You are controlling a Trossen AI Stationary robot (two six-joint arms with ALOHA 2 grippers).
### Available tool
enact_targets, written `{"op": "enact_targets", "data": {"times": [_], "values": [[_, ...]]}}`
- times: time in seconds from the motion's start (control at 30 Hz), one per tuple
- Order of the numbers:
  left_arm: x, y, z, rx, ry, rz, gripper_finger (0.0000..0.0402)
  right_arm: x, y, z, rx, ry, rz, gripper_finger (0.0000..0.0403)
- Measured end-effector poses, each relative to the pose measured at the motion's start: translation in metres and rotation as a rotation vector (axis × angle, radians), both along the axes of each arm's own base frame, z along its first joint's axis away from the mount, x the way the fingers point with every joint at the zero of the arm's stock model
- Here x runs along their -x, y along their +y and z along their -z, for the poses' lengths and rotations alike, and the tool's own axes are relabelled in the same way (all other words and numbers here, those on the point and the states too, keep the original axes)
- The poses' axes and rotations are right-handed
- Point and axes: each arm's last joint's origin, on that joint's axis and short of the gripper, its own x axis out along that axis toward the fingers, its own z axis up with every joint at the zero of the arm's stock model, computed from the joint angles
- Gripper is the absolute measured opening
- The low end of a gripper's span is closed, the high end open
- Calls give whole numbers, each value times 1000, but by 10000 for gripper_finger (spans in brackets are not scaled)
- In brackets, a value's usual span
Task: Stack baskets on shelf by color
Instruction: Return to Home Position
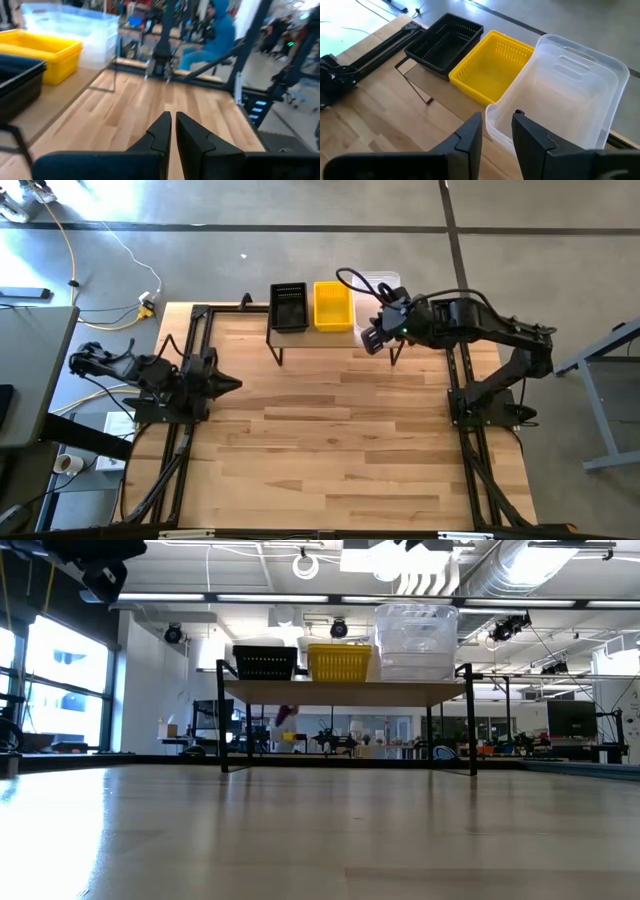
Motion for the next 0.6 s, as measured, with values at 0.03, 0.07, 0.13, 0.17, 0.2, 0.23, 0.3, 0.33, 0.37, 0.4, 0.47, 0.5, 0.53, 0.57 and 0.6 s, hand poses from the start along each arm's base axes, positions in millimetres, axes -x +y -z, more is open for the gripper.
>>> {"op": "enact_targets", "data": {"times": [0.03,0.07,0.13,0.17,0.2,0.23,0.3,0.33,0.37,0.4,0.47,0.5,0.53,0.57,0.6], "values": [[0,-1,5,-6,-20,13,19,0,0,0,-1,0,-1,91],[0,-2,11,-10,-41,25,19,0,0,0,-3,2,-6,91],[-1,-3,22,-2,-83,56,19,0,0,0,-4,5,-10,91],[-1,-4,28,3,-101,68,19,0,0,0,-5,7,-12,91],[-1,-5,33,7,-115,80,19,0,0,0,-5,8,-12,91],[-1,-5,40,17,-125,93,19,1,0,1,-5,13,-12,91],[-1,-6,51,39,-143,113,19,3,0,1,-8,26,-14,91],[-2,-7,56,44,-156,125,19,5,1,0,-8,28,-15,91],[-2,-7,60,47,-166,137,19,8,1,-1,-8,32,-16,91],[-2,-7,65,48,-167,144,19,12,1,-2,-4,44,-21,91],[-3,-7,73,48,-164,148,19,21,1,-7,7,37,-32,91],[-3,-7,76,48,-163,149,19,26,1,-10,14,36,-38,91],[-4,-7,79,51,-161,148,19,33,1,-14,22,28,-42,91],[-4,-8,82,55,-156,148,19,40,2,-18,30,20,-50,91],[-4,-8,85,56,-150,148,19,48,2,-21,42,14,-57,91]]}}
